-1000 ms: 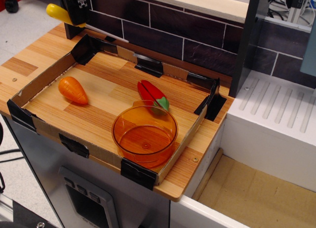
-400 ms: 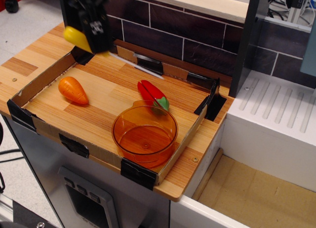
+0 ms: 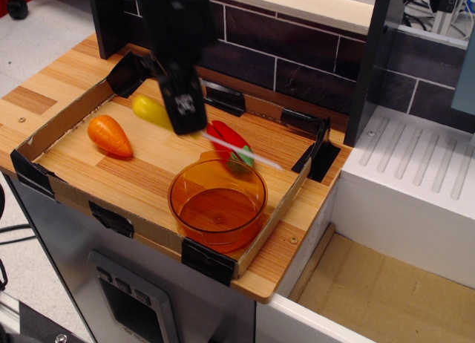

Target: Put knife in pot

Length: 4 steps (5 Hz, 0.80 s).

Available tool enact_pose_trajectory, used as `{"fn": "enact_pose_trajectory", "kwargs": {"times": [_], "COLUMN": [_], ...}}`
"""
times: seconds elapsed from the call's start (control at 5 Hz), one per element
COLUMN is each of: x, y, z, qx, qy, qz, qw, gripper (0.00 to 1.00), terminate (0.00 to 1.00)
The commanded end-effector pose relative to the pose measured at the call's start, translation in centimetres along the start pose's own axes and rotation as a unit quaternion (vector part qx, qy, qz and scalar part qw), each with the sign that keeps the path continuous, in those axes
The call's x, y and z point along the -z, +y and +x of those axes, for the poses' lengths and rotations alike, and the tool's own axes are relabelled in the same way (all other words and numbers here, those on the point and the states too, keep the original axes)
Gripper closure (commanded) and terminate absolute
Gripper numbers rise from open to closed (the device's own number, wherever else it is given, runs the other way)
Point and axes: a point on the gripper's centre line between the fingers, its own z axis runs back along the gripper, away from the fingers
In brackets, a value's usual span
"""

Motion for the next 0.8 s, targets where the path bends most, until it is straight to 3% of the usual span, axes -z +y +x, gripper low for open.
{"fn": "enact_pose_trajectory", "kwargs": {"times": [0.0, 0.6], "x": [2.0, 5.1], "y": [-1.5, 0.1], "z": [1.5, 0.2], "qx": [0.027, 0.018], "qy": [-0.030, -0.004], "qz": [0.035, 0.045], "qw": [0.9986, 0.9988], "gripper": [1.00, 1.00], "terminate": [0.00, 0.00]}}
